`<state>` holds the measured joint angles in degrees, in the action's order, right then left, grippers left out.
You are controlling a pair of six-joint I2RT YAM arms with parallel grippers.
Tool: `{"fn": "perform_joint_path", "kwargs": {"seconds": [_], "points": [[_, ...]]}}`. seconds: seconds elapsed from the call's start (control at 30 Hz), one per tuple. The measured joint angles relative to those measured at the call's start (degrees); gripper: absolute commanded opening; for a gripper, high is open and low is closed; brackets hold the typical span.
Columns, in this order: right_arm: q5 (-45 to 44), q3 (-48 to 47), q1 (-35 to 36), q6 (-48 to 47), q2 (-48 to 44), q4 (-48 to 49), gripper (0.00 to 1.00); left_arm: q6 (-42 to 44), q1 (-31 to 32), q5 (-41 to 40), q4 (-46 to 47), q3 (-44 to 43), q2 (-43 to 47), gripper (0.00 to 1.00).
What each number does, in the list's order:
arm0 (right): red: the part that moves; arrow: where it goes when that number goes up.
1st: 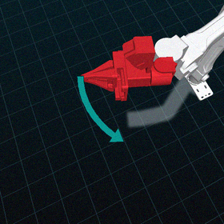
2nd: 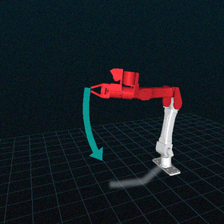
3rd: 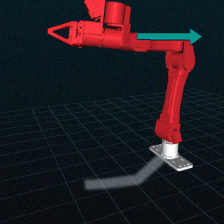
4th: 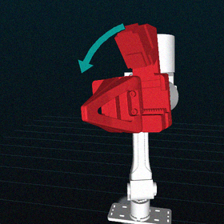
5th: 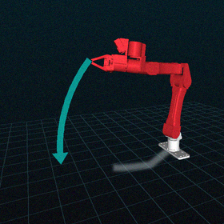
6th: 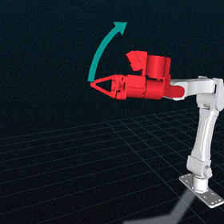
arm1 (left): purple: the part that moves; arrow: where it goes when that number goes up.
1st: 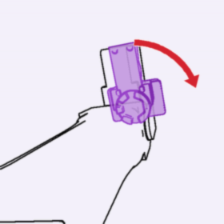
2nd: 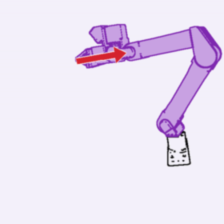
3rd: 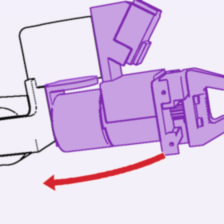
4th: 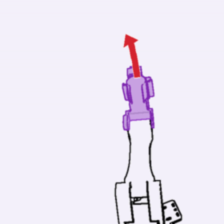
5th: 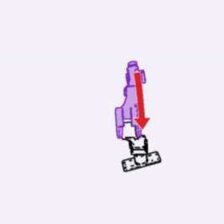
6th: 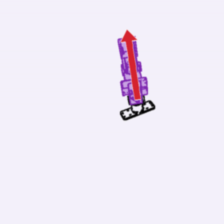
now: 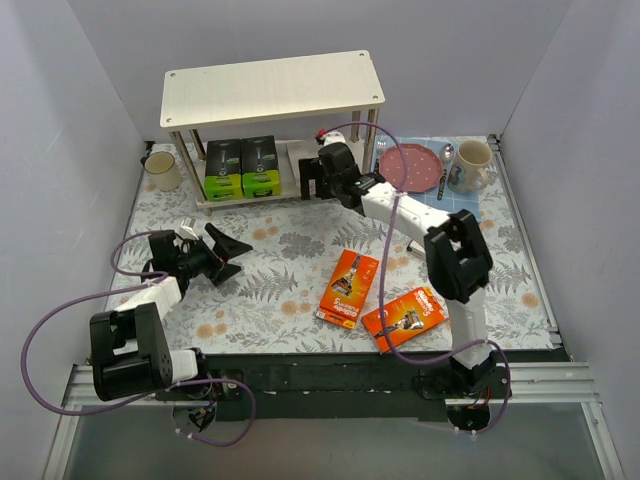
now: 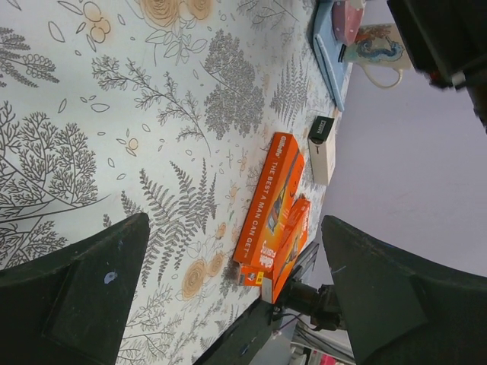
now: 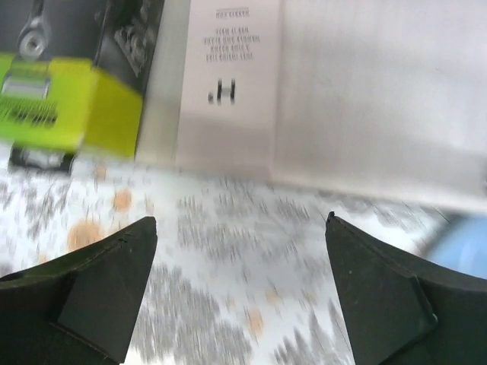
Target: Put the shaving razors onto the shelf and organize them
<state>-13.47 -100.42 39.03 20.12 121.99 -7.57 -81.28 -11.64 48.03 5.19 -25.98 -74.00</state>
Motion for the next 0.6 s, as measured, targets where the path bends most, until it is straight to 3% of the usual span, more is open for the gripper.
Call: {"fn": "perform_joint_path", "kwargs": {"seconds": [0.3,0.43,0.6], "points": [[7.87,29.83,-2.54,-15.10,-33.11,-5.95,0.97,-2.14,-0.26,0.59,2.56,0.57,4.42,0.96],[14.23,38.32,-14.29,-26.03,-39.41,-11.63,0.98,-0.59,-0.26,0.61,2.34,0.55,4.70,0.94],[18.25,43.93,-34.05,-41.16,-40.13,-16.98,0.98,9.44,-0.24,-0.33,-5.79,-3.04,3.13,0.94]]}}
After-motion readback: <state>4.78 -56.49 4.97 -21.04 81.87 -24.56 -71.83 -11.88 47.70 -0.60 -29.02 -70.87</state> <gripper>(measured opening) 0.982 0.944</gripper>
